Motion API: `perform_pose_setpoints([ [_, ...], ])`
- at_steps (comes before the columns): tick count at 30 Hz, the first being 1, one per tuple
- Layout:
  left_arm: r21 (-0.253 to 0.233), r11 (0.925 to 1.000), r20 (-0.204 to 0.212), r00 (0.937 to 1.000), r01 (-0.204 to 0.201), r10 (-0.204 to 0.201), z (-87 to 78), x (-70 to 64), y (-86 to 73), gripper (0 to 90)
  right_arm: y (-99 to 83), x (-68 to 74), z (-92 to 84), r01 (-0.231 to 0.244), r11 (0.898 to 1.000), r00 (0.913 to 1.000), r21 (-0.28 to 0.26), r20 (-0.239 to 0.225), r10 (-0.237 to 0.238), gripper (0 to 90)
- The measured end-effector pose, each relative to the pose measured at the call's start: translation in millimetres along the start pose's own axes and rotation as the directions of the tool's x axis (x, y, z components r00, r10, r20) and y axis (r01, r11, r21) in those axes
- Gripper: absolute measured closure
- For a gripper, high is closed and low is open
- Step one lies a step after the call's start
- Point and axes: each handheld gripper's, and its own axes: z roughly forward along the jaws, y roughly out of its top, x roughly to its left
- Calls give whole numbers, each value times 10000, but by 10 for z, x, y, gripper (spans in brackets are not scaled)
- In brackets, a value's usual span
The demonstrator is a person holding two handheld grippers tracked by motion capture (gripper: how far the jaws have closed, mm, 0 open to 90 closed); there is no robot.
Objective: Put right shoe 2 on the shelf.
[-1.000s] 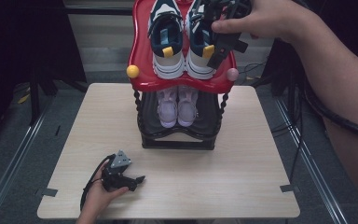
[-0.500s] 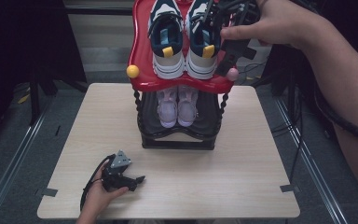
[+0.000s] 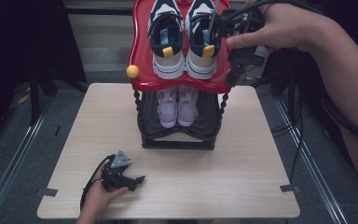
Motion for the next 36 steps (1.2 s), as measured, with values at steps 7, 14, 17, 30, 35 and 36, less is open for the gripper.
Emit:
perform_pose_setpoints([
  [7, -2, 10000, 2, 10000, 2, -2, 0, 0, 0, 110, -131, 27, 54, 2, 9994, 10000, 334, -83, 1, 191],
  [14, -1, 10000, 1, 10000, 2, -2, 0, 0, 0, 110, -269, 51, 109, -11, 9988, 10000, 489, 4, 11, 192],
  [17, -1, 10000, 0, 10000, 2, -2, 0, 0, 0, 110, -326, 65, 150, -38, 9988, 10000, 485, 23, 37, 191],
  [30, 11, 10000, 5, 10000, -7, 7, -1, 1, 0, 110, -595, 149, 341, -208, 9992, 9998, 333, 8, 207, 190],
  [35, 10, 10000, 4, 10000, -8, 8, -1, 1, 0, 110, -676, 166, 452, -217, 9993, 9998, 314, -33, 218, 190],
  [36, 9, 10000, 7, 10000, -5, 5, -1, 1, 0, 110, -691, 171, 479, -245, 9991, 9997, 349, -21, 246, 190],
])
